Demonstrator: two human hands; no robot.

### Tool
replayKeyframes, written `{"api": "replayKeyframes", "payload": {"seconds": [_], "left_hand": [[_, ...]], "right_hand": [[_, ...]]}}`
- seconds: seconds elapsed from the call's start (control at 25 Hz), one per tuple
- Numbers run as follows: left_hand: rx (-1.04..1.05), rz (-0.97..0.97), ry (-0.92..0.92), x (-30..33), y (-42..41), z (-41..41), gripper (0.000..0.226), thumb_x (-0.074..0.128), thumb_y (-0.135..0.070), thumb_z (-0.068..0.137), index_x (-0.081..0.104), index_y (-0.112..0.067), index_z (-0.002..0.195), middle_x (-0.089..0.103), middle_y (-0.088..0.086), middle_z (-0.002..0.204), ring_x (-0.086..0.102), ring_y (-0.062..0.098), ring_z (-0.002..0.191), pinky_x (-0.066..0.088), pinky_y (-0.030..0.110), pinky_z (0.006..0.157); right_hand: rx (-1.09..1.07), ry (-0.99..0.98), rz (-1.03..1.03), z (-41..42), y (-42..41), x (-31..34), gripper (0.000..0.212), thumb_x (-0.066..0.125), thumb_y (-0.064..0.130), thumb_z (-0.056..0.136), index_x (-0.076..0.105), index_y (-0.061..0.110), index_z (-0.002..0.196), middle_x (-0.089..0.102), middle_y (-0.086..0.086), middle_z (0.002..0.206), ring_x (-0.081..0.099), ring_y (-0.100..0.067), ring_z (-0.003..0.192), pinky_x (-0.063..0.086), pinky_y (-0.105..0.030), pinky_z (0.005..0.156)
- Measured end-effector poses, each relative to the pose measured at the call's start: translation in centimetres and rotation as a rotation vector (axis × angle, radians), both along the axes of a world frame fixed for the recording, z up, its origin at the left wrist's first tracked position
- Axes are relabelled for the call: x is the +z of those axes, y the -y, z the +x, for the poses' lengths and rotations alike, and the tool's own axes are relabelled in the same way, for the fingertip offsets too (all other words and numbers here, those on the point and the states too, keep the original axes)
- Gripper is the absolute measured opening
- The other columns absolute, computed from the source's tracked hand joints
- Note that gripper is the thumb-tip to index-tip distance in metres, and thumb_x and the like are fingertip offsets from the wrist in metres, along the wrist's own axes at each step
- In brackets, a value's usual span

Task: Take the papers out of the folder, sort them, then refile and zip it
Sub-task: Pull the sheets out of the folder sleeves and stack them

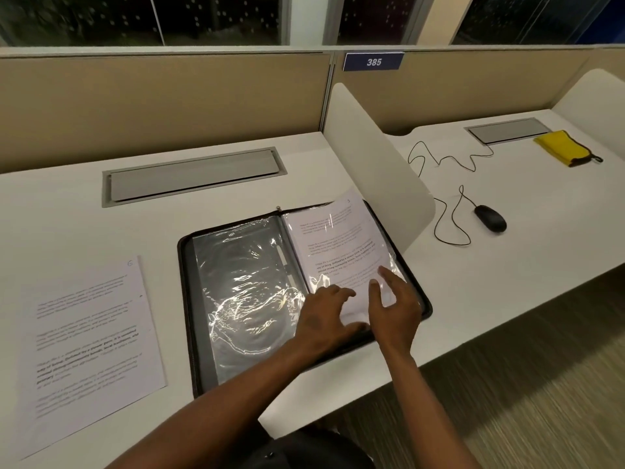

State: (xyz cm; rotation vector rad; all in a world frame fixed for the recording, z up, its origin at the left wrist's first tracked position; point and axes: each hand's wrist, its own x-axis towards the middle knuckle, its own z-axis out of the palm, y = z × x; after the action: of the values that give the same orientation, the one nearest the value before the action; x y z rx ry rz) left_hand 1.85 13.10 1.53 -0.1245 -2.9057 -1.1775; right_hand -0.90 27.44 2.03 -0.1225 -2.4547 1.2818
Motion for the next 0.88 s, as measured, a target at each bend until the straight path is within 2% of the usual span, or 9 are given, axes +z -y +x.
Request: {"api": "replayKeyframes", "payload": {"seconds": [0.16,0.24,0.32,0.4,0.48,0.56,0.64,0.76,0.88], "left_hand": [[0.082,0.016,-0.112,-0.1,-1.5,-1.1,0.027,0.065,-0.032,0.089,0.070,-0.021,0.114,0.075,-0.005,0.098,0.068,0.013,0.088,0.055,0.035,0.089],[0.112,0.041,-0.076,-0.1,-1.4,-1.1,0.024,0.063,-0.030,0.091,0.071,-0.022,0.112,0.075,-0.006,0.097,0.069,0.012,0.085,0.056,0.029,0.085],[0.120,0.072,-0.046,-0.4,-1.2,-1.2,0.024,0.063,-0.030,0.091,0.070,-0.023,0.113,0.075,-0.007,0.096,0.068,0.012,0.083,0.056,0.028,0.082],[0.128,0.095,-0.033,-0.4,-1.0,-1.3,0.024,0.063,-0.029,0.092,0.070,-0.023,0.113,0.075,-0.008,0.096,0.067,0.010,0.080,0.057,0.029,0.079],[0.133,0.117,-0.038,-0.3,-1.0,-1.3,0.023,0.063,-0.031,0.093,0.071,-0.023,0.113,0.075,-0.008,0.096,0.068,0.008,0.078,0.057,0.028,0.078],[0.127,0.143,-0.046,-0.1,-0.9,-1.1,0.023,0.063,-0.034,0.094,0.072,-0.024,0.112,0.075,-0.008,0.096,0.069,0.006,0.076,0.057,0.026,0.077],[0.122,0.166,-0.061,0.0,-0.8,-0.8,0.020,0.063,-0.036,0.094,0.072,-0.026,0.109,0.075,-0.010,0.094,0.068,0.004,0.073,0.057,0.023,0.074],[0.115,0.180,-0.066,0.1,-0.6,-0.7,0.020,0.063,-0.037,0.094,0.073,-0.027,0.108,0.075,-0.011,0.096,0.067,0.002,0.073,0.053,0.017,0.073],[0.101,0.184,-0.055,0.0,-0.5,-0.6,0.023,0.064,-0.038,0.093,0.072,-0.026,0.111,0.074,-0.011,0.100,0.067,0.002,0.075,0.047,0.010,0.074]], "right_hand": [[0.031,-0.075,0.145,0.6,-0.8,0.5,0.038,0.067,0.032,0.093,0.066,0.019,0.129,0.065,-0.005,0.129,0.057,-0.019,0.120,0.055,-0.039,0.096],[-0.037,-0.154,0.264,1.3,-1.5,0.4,0.040,0.071,0.025,0.091,0.064,0.014,0.129,0.062,-0.008,0.129,0.053,-0.021,0.120,0.051,-0.032,0.095],[-0.073,-0.264,0.382,2.6,-1.8,-0.6,0.031,0.068,0.018,0.089,0.065,0.011,0.119,0.061,-0.012,0.120,0.054,-0.024,0.111,0.051,-0.030,0.088],[0.106,-0.315,0.488,4.1,-1.6,-2.6,0.023,0.060,0.010,0.087,0.068,0.007,0.109,0.063,-0.012,0.109,0.059,-0.025,0.103,0.058,-0.035,0.082],[0.349,-0.183,0.639,4.6,-1.7,-4.7,0.039,0.061,-0.001,0.082,0.067,0.004,0.120,0.063,-0.015,0.123,0.058,-0.032,0.120,0.057,-0.045,0.093],[0.451,-0.052,0.862,3.3,-1.9,-5.5,0.068,0.061,-0.005,0.079,0.049,0.007,0.145,0.044,-0.018,0.153,0.032,-0.038,0.147,0.034,-0.054,0.116],[0.470,-0.008,1.011,1.8,-2.0,-5.1,0.073,0.062,0.006,0.085,0.037,0.010,0.153,0.030,-0.019,0.161,0.019,-0.037,0.152,0.020,-0.057,0.120],[0.487,0.066,1.112,0.5,-2.3,-4.6,0.082,0.081,0.018,0.079,0.042,0.014,0.151,0.034,-0.020,0.159,0.031,-0.040,0.147,0.032,-0.061,0.115],[0.481,0.081,1.157,-0.3,-3.1,-4.3,0.081,0.092,0.020,0.064,0.059,0.018,0.138,0.058,-0.017,0.141,0.056,-0.041,0.123,0.048,-0.057,0.096]]}}
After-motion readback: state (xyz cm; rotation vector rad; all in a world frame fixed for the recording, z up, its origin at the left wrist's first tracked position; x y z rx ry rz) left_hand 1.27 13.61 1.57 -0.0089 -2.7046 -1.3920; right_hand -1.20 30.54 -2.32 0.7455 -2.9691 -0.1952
